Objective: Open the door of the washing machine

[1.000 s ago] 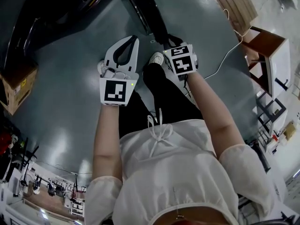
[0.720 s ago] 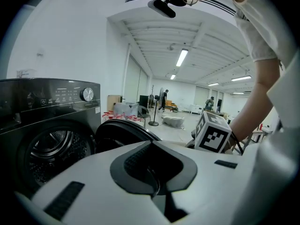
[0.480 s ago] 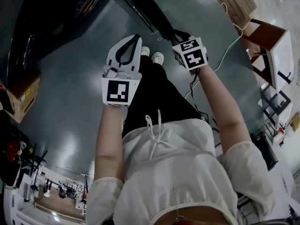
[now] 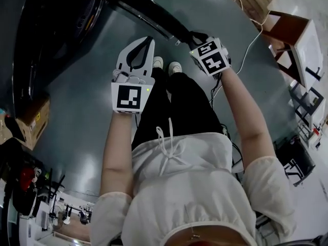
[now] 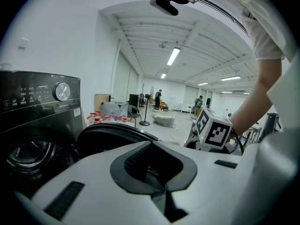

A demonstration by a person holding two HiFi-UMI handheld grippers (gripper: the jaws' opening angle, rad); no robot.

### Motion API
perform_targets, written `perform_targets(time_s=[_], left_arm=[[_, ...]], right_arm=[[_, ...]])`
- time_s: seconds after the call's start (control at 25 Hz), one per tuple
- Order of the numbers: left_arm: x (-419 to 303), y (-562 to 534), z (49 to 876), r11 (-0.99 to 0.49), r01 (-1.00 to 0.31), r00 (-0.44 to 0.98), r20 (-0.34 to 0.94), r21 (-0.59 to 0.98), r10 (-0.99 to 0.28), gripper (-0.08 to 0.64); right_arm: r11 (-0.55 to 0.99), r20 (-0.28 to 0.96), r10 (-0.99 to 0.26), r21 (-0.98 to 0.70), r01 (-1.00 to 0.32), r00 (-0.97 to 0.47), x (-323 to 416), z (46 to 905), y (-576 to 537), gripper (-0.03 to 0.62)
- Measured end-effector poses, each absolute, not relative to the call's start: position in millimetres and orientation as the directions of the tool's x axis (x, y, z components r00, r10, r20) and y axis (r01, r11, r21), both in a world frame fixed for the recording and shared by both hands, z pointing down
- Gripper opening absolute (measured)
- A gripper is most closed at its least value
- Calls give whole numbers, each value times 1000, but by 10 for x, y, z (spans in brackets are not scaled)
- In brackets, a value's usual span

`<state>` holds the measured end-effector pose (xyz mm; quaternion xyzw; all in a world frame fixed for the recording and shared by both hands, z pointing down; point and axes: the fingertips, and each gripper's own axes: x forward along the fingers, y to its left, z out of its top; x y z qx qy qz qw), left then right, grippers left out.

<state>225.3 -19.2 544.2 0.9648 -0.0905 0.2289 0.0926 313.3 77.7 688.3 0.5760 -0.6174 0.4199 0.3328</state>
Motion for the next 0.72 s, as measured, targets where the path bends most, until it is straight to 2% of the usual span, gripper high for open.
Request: perform_targets(time_s=[0.2,0.48,0.72], left_arm=[[2279,-208,5472,-955,-258,873,459,148,-165,23],[2509,-267,5520,-913,-386,869,386,136,-310,23],[2650,-121,5630,-870,-465,836,403,163,-371,23]], right_arm=[[32,893,-430,-131,-991,-132,3278,6888,768,67],[86,885,-433,-150,-985,-173,3516,6928,655,69],[156,878,-442,-127,-980,-184,3830,6958,606,69]])
